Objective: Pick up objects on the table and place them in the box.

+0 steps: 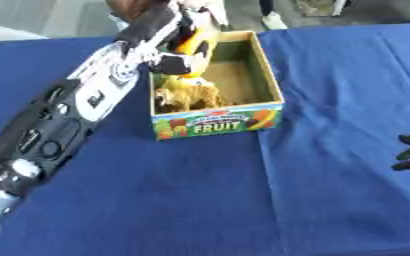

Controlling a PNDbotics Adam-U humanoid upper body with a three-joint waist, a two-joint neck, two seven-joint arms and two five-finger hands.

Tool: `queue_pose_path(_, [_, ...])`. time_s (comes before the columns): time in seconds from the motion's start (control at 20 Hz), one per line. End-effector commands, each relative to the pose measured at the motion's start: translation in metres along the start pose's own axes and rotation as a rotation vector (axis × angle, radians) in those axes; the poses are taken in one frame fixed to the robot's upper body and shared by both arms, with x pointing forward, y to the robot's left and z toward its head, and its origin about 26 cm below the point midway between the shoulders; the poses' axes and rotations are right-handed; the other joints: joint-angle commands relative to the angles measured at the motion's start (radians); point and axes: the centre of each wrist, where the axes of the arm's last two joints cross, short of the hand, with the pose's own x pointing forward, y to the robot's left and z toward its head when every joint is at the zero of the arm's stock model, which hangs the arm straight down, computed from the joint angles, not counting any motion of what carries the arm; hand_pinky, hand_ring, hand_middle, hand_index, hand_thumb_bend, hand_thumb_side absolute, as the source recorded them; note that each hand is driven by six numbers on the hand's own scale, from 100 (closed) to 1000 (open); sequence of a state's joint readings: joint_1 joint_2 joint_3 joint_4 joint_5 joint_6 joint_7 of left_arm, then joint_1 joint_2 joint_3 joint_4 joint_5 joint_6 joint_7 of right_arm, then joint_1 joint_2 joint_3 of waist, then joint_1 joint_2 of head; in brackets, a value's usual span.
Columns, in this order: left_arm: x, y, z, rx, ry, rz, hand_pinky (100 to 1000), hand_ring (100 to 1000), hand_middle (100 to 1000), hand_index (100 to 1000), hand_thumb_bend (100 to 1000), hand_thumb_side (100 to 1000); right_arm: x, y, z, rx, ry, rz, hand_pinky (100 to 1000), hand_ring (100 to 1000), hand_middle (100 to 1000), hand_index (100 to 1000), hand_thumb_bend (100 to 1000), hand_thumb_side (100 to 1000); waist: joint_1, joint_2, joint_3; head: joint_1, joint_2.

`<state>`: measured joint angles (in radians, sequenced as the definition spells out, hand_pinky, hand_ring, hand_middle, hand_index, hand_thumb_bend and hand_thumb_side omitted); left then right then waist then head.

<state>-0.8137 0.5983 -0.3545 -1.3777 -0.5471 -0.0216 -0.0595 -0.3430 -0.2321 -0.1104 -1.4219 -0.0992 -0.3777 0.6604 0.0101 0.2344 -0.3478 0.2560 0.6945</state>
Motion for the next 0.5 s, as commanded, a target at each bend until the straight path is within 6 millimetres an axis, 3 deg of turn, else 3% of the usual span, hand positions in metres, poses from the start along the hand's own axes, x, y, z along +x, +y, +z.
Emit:
queue_pose_path(0.05, [-0.001, 0.007, -0.002, -0.006, -0.010, -0.020, 517, 353, 299, 453, 149, 194, 0.005, -0.006, -0.002, 0.006, -0.010, 0.021, 697, 1000, 637, 891, 100, 431, -0.002, -0.015, 0.000, 0.003, 0.001])
queue_pose_path(0.25, [-0.008, 0.003, 0.000, -0.012, 0.021, -0.024, 534, 400, 354, 495, 274, 201, 0.005, -0.006, -0.002, 0.008, -0.008, 0.020, 697, 1000, 637, 891, 100, 434, -0.002, -0.014, 0.004, 0.001, 0.002])
queue_pose_path(0.4, [-0.012, 0.000, 0.001, -0.030, 0.042, -0.026, 548, 440, 402, 531, 529, 204, 0.005, -0.006, -0.002, 0.008, -0.009, 0.022, 696, 1000, 637, 891, 100, 431, -0.003, -0.014, 0.006, 0.002, 0.002])
queue_pose_path(0.5, [-0.015, -0.003, 0.002, -0.048, 0.050, -0.028, 561, 468, 441, 561, 654, 196, 0.005, -0.006, -0.002, 0.007, -0.010, 0.021, 696, 1000, 637, 891, 100, 430, -0.004, -0.014, 0.007, 0.001, 0.001])
